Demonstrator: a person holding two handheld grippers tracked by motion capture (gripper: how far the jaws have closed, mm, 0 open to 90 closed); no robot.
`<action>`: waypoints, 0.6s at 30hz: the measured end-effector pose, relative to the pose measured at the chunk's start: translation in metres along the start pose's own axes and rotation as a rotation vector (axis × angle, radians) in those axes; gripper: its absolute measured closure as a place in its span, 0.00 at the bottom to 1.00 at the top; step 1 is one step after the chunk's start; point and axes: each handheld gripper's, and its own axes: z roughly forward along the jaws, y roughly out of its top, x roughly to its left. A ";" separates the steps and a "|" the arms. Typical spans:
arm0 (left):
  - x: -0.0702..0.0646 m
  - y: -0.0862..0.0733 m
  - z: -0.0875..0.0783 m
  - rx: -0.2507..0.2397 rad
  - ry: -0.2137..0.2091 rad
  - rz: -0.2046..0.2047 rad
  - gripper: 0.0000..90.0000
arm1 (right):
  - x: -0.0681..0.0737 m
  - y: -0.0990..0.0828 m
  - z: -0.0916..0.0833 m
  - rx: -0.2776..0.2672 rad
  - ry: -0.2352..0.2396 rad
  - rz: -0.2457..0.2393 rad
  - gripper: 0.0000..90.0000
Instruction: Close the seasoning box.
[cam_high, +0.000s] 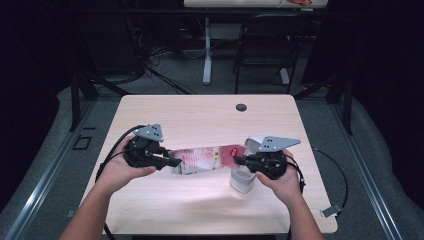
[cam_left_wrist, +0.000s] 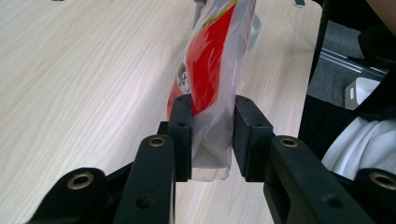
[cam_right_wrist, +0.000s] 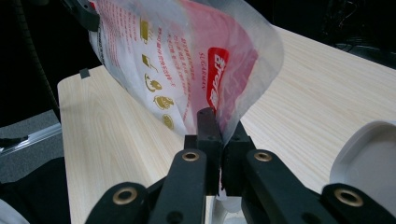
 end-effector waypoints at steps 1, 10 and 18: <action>0.000 0.000 0.000 0.000 0.000 0.001 0.79 | 0.000 0.000 0.000 0.000 0.002 0.000 0.99; 0.001 0.002 -0.001 -0.007 0.000 0.002 0.80 | 0.000 0.000 0.000 -0.002 -0.001 0.002 0.99; 0.000 0.005 -0.001 -0.011 -0.001 0.004 0.80 | -0.002 -0.001 -0.001 -0.003 -0.002 0.006 0.99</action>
